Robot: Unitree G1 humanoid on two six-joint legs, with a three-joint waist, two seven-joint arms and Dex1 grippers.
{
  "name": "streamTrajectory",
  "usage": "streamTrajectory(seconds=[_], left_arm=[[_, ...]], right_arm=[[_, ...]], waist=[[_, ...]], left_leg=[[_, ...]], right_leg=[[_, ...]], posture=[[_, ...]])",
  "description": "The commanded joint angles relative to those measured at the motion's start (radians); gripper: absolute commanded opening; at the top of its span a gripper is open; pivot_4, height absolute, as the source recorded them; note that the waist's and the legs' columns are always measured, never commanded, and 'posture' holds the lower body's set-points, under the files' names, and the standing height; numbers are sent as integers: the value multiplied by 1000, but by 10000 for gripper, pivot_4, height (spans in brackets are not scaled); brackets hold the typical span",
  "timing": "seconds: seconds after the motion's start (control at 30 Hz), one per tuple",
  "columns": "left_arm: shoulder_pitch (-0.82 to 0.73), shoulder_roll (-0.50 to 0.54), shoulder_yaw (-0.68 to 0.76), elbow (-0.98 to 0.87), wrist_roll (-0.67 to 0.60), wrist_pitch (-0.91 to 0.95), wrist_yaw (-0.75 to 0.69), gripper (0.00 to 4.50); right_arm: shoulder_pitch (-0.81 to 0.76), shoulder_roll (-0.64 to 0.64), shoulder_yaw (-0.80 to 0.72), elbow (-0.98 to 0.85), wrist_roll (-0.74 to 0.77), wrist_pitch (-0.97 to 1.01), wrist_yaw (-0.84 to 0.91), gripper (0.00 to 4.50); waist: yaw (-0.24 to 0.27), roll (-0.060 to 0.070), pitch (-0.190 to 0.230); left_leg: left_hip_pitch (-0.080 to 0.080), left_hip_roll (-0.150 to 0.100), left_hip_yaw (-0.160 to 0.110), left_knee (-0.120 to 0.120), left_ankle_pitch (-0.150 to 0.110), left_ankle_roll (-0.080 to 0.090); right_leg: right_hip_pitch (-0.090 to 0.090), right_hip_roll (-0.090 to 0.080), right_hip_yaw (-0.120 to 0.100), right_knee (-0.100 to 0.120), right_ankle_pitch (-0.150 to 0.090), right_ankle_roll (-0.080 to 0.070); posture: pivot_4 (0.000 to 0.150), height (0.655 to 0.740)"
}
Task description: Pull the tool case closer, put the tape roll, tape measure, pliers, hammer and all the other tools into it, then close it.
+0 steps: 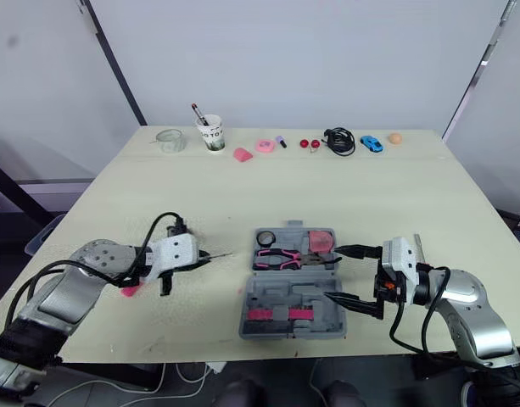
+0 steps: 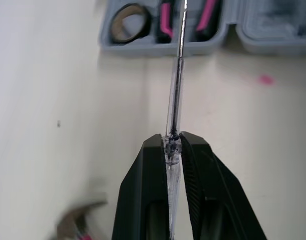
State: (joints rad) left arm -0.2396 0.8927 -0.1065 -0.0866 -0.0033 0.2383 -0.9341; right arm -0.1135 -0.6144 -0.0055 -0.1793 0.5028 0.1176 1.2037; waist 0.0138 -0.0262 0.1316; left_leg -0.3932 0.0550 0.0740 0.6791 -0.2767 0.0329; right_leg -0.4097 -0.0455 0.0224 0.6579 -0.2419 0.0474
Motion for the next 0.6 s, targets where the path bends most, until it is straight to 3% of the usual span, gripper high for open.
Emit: streamTrajectory(seconds=[0.03, 0.17, 0.37, 0.47, 0.6], left_arm=[[79, -105, 179, -243, -166, 396, 121, 747], [151, -249, 289, -442, -254, 721, 270, 747], [138, -436, 343, -587, -282, 1035, 469, 747], [115, -493, 339, -614, -253, 1184, 567, 747], [88, -490, 295, -620, -211, 1298, 661, 747]], right_arm=[[-28, -11, -25, 11, 15, -26, 24, 45000], [-45, -17, -26, 31, 14, -30, 39, 45000], [-58, -20, -28, 62, -1, -48, 54, 45000], [-56, -21, -31, 62, -2, -53, 52, 45000], [-43, -20, -30, 58, -8, -60, 48, 45000]], waist=[[-1, 0, 0], [-1, 0, 0], [0, -1, 0], [-2, -1, 0], [-2, -1, 0]], left_leg=[[0, 0, 0, 0, 0, 0], [0, 0, -2, 0, 0, 0], [0, -1, -3, 1, 0, 0], [0, -1, -4, 1, 0, 0], [1, -1, -8, 1, 0, 0]], right_leg=[[0, 0, 0, 0, 0, 0], [0, 0, 0, 0, 0, 0], [1, 1, 0, 0, 0, 0], [1, 1, 0, 0, 0, 0], [1, 1, 1, 0, 0, 0]], posture=[[1500, 7400], [1500, 7400], [1500, 7400], [1500, 7400], [1500, 7400]])
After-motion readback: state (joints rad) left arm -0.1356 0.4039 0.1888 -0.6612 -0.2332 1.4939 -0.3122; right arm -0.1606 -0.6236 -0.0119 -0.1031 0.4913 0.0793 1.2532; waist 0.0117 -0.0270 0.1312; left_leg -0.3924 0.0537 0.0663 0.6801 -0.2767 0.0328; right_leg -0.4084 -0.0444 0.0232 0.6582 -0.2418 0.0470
